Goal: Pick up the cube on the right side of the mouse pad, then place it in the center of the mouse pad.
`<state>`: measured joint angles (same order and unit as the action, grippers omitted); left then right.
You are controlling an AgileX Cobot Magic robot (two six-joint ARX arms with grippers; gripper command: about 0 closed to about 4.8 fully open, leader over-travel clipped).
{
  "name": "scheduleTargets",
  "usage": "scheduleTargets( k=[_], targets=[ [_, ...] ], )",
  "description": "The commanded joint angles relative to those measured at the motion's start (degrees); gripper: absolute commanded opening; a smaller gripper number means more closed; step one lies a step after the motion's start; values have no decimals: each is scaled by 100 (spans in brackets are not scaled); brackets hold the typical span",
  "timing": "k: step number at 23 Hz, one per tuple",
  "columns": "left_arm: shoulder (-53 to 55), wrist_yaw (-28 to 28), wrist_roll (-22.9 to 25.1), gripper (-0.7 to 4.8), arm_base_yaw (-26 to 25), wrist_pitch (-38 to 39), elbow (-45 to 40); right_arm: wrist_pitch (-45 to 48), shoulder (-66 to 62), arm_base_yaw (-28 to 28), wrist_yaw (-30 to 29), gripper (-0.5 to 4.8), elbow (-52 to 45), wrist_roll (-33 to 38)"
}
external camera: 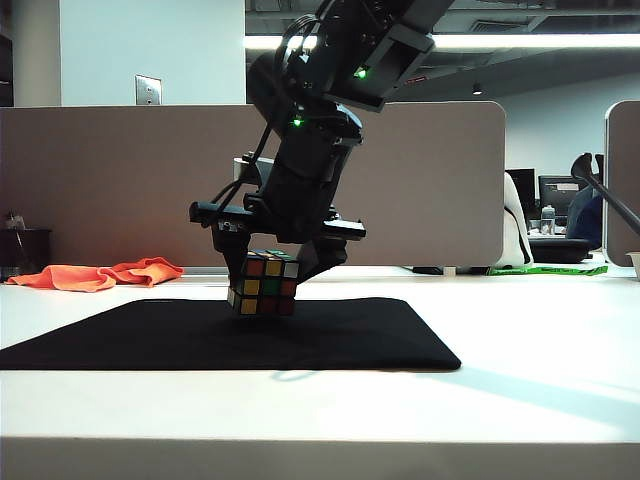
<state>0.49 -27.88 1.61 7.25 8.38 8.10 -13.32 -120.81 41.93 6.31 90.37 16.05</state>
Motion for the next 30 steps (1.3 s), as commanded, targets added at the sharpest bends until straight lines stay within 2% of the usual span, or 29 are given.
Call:
scheduleTargets(
  k=[1,7,17,30],
  targets=[
    [7,-26,-15,-6,0,-74,24,138,-33,96,234,328,22,13],
    [7,-26,-15,-6,0,-74,24,114,-131,153,455,328,22,50],
    [7,-24,-13,-6,0,-74,24,170,-142,164,240,328,24,52],
    [7,-24,-13,-6,0,-72,24,262,-142,223,262,329,52,48]
  ],
)
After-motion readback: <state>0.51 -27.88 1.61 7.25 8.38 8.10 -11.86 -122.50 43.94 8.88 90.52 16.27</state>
